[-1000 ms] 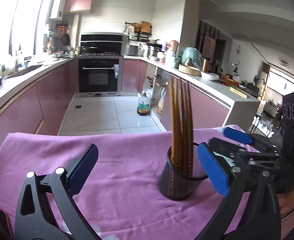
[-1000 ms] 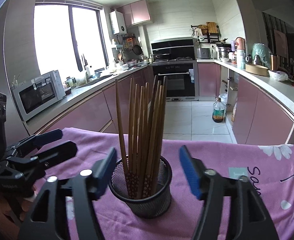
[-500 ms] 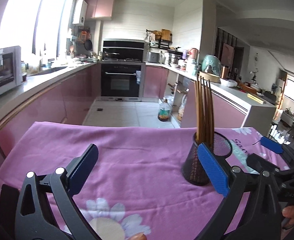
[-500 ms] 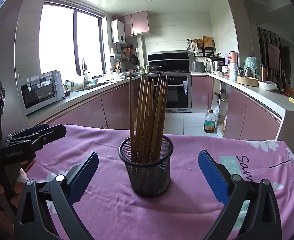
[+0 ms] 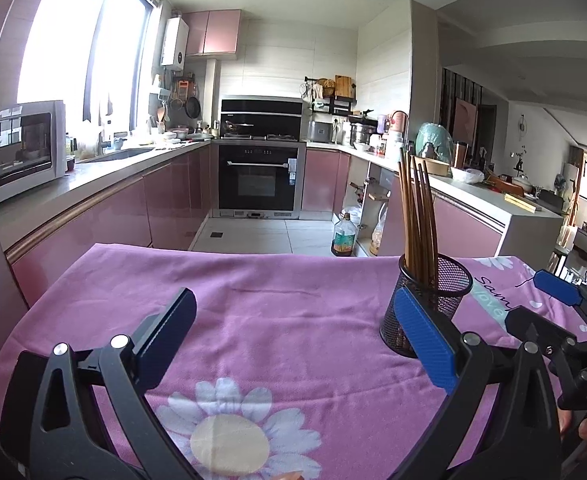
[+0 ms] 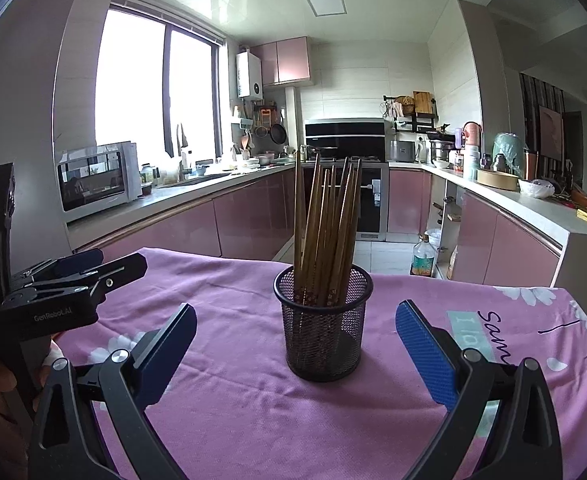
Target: Organize utensils
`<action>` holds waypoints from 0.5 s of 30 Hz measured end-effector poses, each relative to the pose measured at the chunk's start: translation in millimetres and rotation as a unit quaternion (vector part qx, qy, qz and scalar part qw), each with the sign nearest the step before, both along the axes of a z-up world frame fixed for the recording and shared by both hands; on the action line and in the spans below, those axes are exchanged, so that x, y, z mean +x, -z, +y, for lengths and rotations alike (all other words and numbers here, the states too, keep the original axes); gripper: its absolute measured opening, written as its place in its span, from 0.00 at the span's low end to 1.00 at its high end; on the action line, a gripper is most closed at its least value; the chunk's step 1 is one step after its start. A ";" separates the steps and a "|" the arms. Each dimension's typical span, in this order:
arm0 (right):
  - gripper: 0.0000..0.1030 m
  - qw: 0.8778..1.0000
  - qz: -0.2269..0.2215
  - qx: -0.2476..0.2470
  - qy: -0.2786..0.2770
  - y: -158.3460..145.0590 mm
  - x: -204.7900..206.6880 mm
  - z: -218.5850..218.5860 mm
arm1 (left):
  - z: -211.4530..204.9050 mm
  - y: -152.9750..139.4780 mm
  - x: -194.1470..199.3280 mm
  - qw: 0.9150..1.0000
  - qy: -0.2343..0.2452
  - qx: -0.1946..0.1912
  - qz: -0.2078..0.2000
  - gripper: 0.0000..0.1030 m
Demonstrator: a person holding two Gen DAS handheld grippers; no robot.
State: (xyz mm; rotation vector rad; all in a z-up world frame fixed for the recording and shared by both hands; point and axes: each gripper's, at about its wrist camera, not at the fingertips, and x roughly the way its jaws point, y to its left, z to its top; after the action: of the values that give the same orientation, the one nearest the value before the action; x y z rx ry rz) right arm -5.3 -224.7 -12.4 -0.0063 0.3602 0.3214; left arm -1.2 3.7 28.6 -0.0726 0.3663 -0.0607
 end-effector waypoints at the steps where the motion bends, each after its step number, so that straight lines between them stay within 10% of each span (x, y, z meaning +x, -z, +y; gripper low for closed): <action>1: 0.94 1.000 0.001 -0.001 0.000 0.8 -1.5 -1.2 | 1.1 0.4 -2.3 1.000 -0.001 -0.002 -0.002 0.95; 15: 0.94 1.000 -0.017 0.005 0.010 -2.5 -12.1 -1.2 | 1.3 0.6 -22.9 0.999 -0.015 0.007 -0.030 0.95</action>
State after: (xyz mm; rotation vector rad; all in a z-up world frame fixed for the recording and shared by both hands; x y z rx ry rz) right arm -17.4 -225.8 -9.9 0.0020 0.3237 0.3035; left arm -24.1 5.1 28.0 -0.0629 0.3060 -0.0312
